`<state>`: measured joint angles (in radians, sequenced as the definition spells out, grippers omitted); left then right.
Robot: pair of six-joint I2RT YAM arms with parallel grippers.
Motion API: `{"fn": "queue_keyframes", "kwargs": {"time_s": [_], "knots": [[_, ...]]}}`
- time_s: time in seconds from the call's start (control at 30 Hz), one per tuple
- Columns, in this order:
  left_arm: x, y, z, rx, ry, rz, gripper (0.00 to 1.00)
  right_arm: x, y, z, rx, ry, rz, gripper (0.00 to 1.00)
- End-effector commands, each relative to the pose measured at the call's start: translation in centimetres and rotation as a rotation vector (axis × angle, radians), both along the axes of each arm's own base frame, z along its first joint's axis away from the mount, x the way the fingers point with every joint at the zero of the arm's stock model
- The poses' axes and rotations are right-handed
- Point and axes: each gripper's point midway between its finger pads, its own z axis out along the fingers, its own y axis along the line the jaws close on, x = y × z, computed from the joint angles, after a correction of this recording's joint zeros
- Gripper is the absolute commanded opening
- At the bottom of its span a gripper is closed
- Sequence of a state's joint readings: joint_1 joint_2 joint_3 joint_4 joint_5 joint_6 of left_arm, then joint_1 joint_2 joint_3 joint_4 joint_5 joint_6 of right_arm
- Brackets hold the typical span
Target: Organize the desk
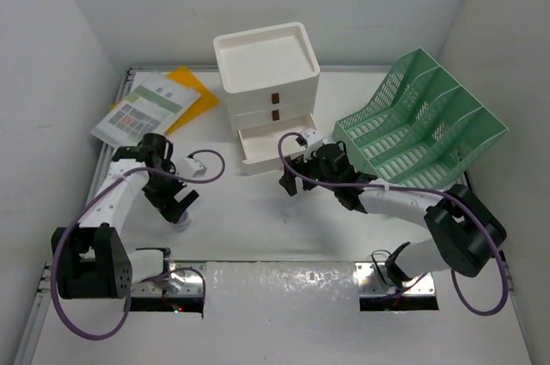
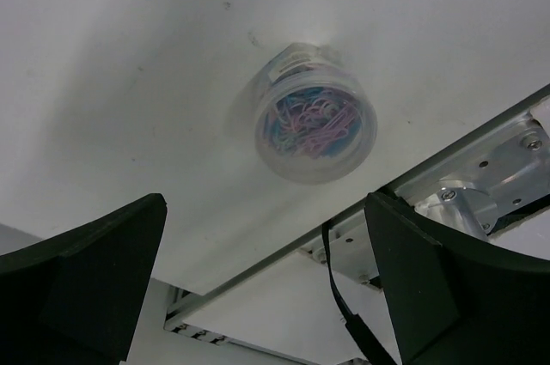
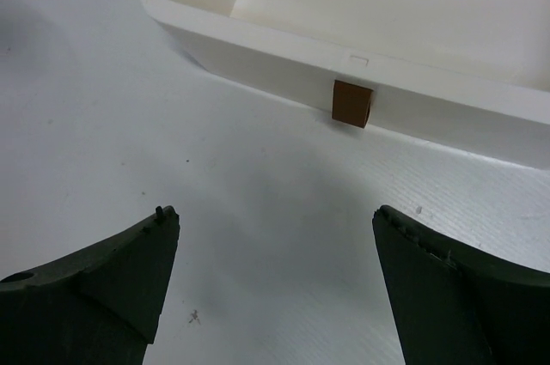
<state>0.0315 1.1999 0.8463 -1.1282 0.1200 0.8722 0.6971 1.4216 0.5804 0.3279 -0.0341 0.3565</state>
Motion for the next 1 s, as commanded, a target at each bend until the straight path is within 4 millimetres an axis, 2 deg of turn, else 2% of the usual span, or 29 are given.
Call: {"fn": "queue_keyframes", "kwargs": {"time_s": [0.0, 0.23, 0.3, 0.33, 0.47, 0.57, 0.67, 0.7, 0.77, 0.8, 0.83, 0.87, 0.93, 0.97], "knots": [[0.7, -0.9, -1.5, -0.040, -0.015, -0.051, 1.00, -0.5, 0.1, 1.4, 0.033, -0.033, 0.009, 0.91], [-0.3, -3.4, -3.1, -0.096, 0.020, -0.145, 1.00, -0.9, -1.6, 1.5, 0.015, -0.063, -0.039, 0.91], [0.2, -3.2, -4.3, -0.036, -0.002, -0.149, 1.00, -0.8, -1.9, 1.5, 0.009, -0.066, -0.054, 0.92], [1.0, -3.4, -4.8, -0.015, -0.041, -0.132, 1.00, -0.8, -2.0, 1.6, 0.007, -0.070, -0.058, 0.92], [1.6, -1.4, -6.6, 0.109, -0.063, -0.076, 1.00, -0.8, -1.9, 1.5, 0.003, -0.063, -0.054, 0.92], [1.5, -0.6, -6.8, 0.148, -0.070, -0.068, 0.96, -0.8, -2.0, 1.5, 0.002, -0.064, -0.058, 0.92], [1.4, -1.0, -6.4, 0.126, -0.065, -0.078, 0.72, -0.7, -2.0, 1.5, 0.002, -0.064, -0.058, 0.92], [1.5, -1.1, -6.2, 0.120, -0.070, -0.079, 0.52, -0.8, -2.0, 1.5, 0.006, -0.063, -0.058, 0.91], [2.4, -1.4, -5.2, 0.107, -0.104, -0.076, 0.22, -0.8, -1.8, 1.7, 0.010, -0.061, -0.053, 0.91], [3.3, -2.4, -4.3, 0.055, -0.135, -0.073, 0.00, -0.9, -1.6, 2.0, 0.018, -0.060, -0.045, 0.91], [3.4, -2.5, -4.1, 0.052, -0.147, -0.068, 0.00, -0.9, -1.5, 2.2, 0.024, -0.059, -0.041, 0.91], [4.9, -3.7, -2.4, -0.012, -0.214, -0.072, 0.00, -0.9, -1.3, 2.6, 0.038, -0.059, -0.038, 0.91], [6.9, -5.4, -0.3, -0.096, -0.308, -0.069, 0.00, -0.7, -0.5, 4.2, 0.076, -0.076, -0.021, 0.91], [8.4, -7.0, 2.1, -0.184, -0.386, -0.088, 0.00, -0.7, 0.0, 5.3, 0.109, -0.083, -0.007, 0.91]]}}
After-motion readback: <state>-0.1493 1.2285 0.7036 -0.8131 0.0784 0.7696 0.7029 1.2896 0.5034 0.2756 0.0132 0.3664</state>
